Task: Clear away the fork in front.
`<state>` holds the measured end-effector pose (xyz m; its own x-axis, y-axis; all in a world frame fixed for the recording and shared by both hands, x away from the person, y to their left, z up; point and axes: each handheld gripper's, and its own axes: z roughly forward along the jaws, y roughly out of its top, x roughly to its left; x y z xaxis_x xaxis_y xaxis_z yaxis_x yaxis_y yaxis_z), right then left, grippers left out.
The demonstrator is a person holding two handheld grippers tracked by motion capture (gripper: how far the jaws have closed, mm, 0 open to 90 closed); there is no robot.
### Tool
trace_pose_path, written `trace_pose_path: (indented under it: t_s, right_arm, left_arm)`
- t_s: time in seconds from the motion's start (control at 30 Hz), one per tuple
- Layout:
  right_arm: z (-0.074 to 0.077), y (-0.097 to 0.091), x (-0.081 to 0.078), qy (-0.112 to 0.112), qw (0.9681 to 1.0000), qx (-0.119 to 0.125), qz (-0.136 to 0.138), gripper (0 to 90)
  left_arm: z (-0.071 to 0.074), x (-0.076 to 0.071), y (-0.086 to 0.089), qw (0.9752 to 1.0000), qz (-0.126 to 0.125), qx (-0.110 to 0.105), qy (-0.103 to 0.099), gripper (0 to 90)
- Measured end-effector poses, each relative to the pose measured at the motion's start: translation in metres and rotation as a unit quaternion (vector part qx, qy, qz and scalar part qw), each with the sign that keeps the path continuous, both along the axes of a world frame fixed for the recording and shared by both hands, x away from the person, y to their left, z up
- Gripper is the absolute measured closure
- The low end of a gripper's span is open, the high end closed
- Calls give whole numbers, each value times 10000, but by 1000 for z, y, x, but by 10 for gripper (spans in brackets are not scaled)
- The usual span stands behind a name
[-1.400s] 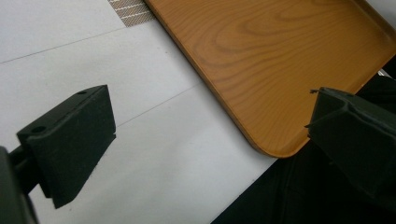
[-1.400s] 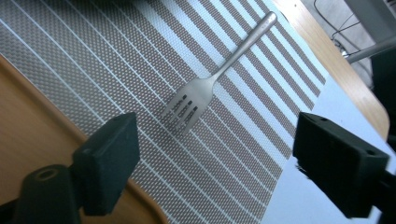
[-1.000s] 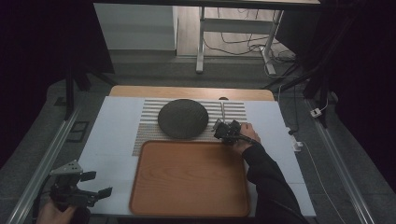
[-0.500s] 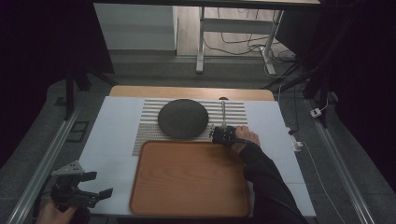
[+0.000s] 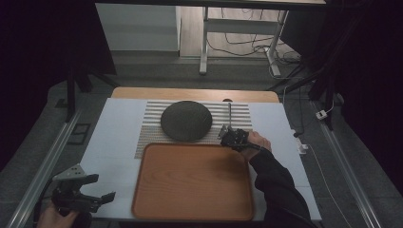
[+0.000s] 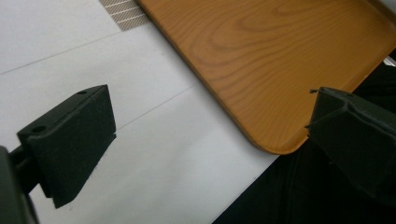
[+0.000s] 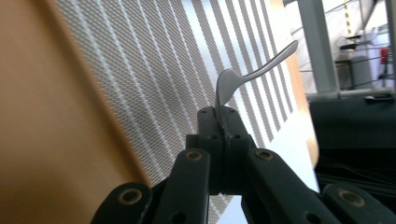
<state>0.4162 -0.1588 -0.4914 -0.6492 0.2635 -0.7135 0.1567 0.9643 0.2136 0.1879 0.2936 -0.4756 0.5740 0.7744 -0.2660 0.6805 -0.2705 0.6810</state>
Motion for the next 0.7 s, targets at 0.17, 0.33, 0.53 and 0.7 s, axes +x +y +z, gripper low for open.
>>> trace_pose_path:
  t_s: [0.17, 0.33, 0.53, 0.7]
  right_arm:
    - [9, -4, -11, 198, 9985, 501, -32, 892]
    - [17, -9, -23, 370, 9942, 998, -177, 892]
    - [33, -18, -42, 677, 9815, 1779, -218, 892]
    - [43, -25, -57, 879, 9698, 2269, -175, 892]
  left_arm:
    - [1, 0, -1, 9999, 20, -54, -106, 0]
    - [3, 0, -4, 9995, -67, -120, -277, 0]
    - [5, 0, -10, 9986, -252, -120, -443, 0]
    - [5, 4, -17, 9976, -489, -127, -483, 0]
